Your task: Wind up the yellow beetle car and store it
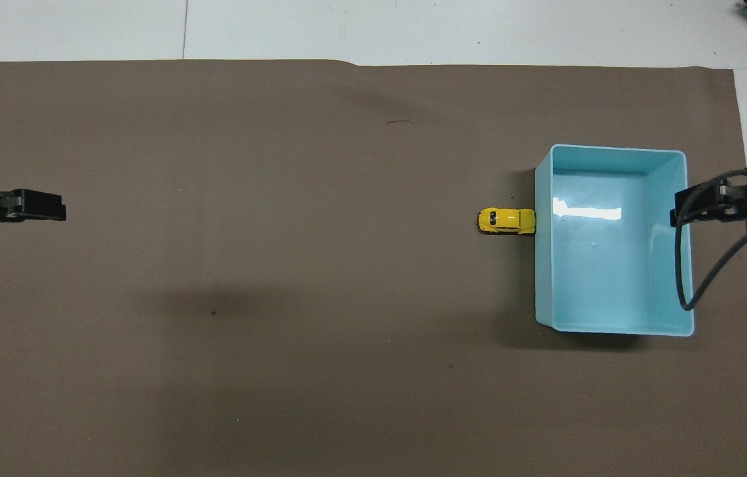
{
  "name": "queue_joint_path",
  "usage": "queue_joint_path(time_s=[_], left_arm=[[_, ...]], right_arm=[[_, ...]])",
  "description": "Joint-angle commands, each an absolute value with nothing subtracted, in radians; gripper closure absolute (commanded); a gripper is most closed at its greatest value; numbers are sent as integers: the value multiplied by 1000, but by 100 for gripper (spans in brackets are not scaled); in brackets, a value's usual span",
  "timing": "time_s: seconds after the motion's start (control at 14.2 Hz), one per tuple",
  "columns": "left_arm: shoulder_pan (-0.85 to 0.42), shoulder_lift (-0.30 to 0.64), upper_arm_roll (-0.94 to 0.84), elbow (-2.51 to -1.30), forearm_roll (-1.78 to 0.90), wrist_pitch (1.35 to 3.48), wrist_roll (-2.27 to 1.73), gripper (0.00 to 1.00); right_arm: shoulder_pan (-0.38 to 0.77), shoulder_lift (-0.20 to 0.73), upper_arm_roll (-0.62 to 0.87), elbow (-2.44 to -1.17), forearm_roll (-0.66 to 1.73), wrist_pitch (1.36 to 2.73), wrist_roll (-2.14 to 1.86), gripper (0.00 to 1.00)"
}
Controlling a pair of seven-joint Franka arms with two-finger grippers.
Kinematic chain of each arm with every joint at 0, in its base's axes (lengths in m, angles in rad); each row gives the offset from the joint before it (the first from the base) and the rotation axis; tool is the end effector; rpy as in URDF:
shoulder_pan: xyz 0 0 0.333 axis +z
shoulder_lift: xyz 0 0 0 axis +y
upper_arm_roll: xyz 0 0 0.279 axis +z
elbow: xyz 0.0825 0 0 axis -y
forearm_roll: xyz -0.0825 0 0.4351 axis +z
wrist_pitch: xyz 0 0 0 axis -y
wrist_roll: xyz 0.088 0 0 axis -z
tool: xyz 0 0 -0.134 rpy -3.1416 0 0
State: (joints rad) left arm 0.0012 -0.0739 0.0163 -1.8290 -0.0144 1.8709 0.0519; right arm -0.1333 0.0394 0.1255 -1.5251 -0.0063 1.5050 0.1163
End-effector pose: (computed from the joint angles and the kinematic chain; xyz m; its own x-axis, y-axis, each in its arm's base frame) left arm 0.6074 0.0093 0.4958 0.9928 -0.0302 0.1161 -0.0315 -0.9995 0.0094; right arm 0.6078 -0.0068 0.5550 0.9906 -0.1240 -0.0586 -0.1237 -0.9923 0.0082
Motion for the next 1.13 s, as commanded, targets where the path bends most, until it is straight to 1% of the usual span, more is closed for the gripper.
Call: queue_joint_path(time_s=[0.0,0.21,0.42,0.63,1.06], left_arm=[[20,-98,3,-1734,-2,1761,118,0],[6,-84,-3,-1606,2,1634,118,0],[3,-90,-21,-1554,-2,1550,112,0],[5,-110,-41,-1575,-11,1508,104,0],[5,-107,-41,-1569,-14,1512,101,0]], right_arm=[[-146,38,135,-1529,9,1516,135,0],[-146,38,135,-1529,9,1516,135,0],[-146,38,137,-1529,9,1516,135,0],[-146,38,135,-1529,9,1516,135,0],[-150,38,132,-1529,9,1516,135,0]])
